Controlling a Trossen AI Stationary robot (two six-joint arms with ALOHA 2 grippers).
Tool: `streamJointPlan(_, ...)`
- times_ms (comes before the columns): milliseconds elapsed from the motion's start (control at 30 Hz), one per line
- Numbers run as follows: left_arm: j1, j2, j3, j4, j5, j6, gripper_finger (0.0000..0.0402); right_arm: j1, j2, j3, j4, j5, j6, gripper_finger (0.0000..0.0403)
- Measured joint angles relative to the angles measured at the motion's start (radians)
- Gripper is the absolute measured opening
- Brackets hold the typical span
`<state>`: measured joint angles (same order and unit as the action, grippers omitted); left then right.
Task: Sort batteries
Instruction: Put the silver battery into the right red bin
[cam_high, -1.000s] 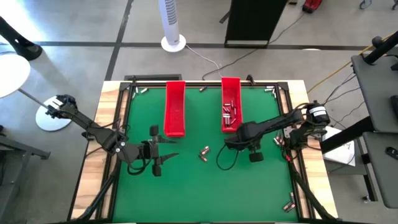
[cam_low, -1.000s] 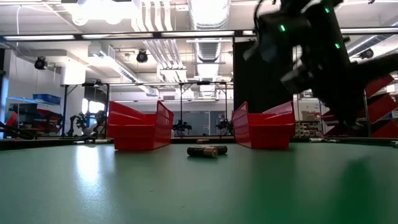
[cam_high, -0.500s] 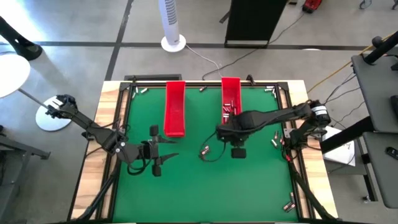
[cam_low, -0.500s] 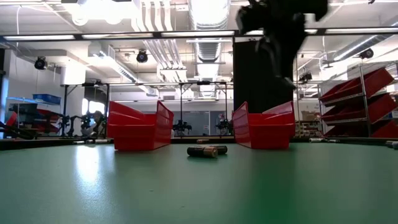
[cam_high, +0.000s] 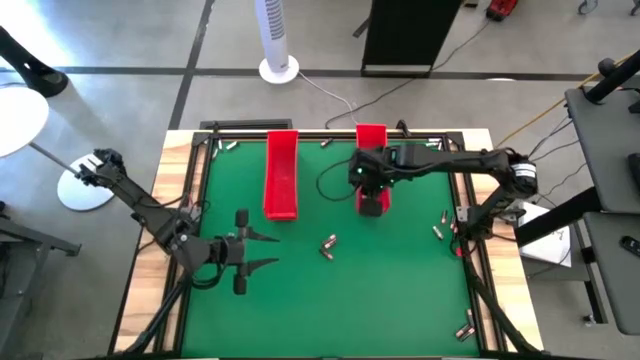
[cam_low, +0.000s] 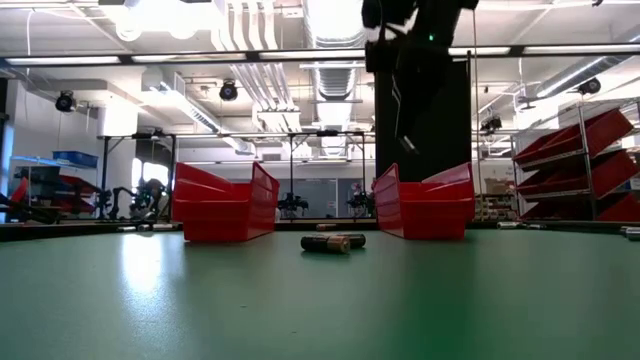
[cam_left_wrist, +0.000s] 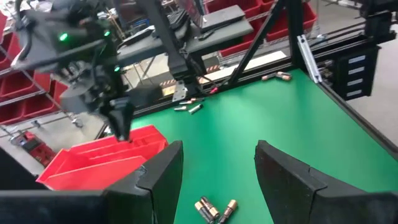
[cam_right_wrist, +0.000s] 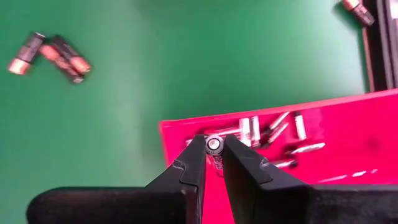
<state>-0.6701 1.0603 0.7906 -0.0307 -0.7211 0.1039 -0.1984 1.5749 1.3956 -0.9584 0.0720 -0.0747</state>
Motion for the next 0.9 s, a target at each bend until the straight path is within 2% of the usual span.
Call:
streamJointPlan(133, -0.013, 0.0, 0.0, 0.0, -0.003, 0.009, 0.018, -0.057, 0.0, -0.043, 0.033, -0.01, -0.074, 0.0038)
streamJointPlan(300, -0.016, 0.0, 0.0, 0.0, -0.004, 0.015, 0.018, -0.118, 0.0, -0.131, 0.135, -0.053, -0.1, 0.0038)
streamJointPlan(633, -0.016, 0.0, 0.0, 0.001, -0.005, 0.018, 0.018, -0.208, 0.0, -0.299, 0.309, -0.054, -0.148, 0.0038)
streamJointPlan(900, -0.016, 0.0, 0.0, 0.009, -0.005, 0.019, 0.018, -0.274, 0.012, -0.36, 0.435, -0.054, -0.17, 0.0038)
